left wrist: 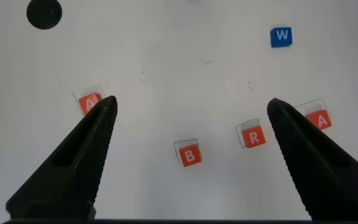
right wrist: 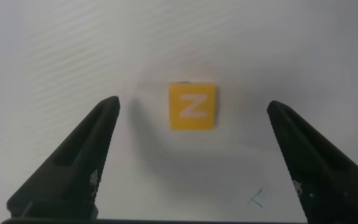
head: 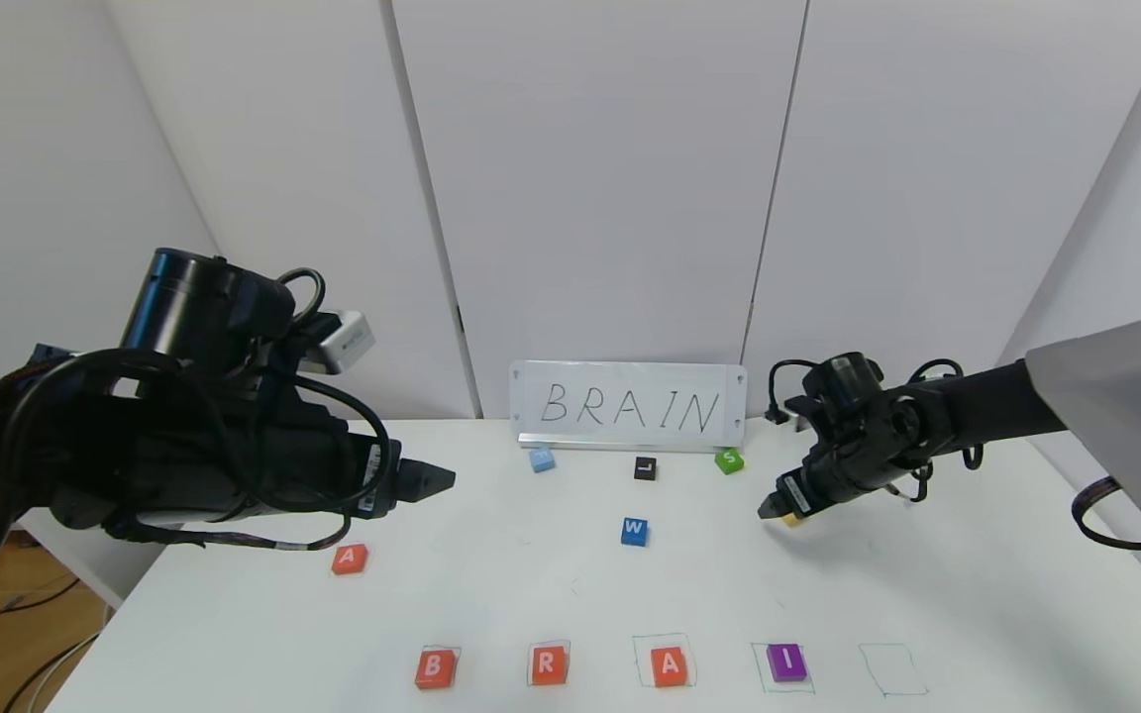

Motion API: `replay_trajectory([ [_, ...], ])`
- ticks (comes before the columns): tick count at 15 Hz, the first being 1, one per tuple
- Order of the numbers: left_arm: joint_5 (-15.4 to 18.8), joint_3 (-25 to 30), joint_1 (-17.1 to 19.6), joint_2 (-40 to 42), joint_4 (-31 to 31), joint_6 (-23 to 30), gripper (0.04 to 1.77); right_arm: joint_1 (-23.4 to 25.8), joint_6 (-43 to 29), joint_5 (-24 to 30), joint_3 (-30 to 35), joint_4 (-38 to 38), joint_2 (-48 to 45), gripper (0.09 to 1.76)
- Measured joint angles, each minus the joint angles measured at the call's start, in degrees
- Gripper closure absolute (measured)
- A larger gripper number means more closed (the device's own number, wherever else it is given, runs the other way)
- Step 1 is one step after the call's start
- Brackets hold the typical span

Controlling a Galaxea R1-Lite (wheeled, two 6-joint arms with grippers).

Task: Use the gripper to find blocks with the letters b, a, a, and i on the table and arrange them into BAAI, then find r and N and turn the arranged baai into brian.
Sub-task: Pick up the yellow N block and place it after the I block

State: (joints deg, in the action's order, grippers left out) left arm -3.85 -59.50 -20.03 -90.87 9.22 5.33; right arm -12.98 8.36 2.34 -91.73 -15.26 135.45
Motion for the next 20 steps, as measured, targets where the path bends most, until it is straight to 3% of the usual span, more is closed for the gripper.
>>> replay_trajectory([
  [9, 0.02, 0.0, 0.0, -0.78, -0.09, 0.0, 0.09, -0.1, 0.45, 0.01, -2.32, -0.15, 2.76, 0.14],
  [13, 0.0, 0.0, -0.11, -1.13, -0.02, 0.0, 0.09, -0.07, 0.41, 0.11, -2.34, -0.2, 3.02, 0.74],
  [16, -0.02, 0.0, -0.22, -1.17, -0.02, 0.0, 0.09, -0.1, 0.3, 0.15, -2.36, -0.2, 3.08, 1.06],
  [17, -0.02, 0.05, -0.28, -1.17, 0.0, -0.05, 0.09, -0.1, 0.28, 0.11, -2.36, -0.2, 3.08, 1.32],
  [20, 0.0, 0.07, -0.34, -1.17, 0.0, -0.07, 0.09, -0.1, 0.39, 0.12, -2.36, -0.23, 3.04, 1.32],
])
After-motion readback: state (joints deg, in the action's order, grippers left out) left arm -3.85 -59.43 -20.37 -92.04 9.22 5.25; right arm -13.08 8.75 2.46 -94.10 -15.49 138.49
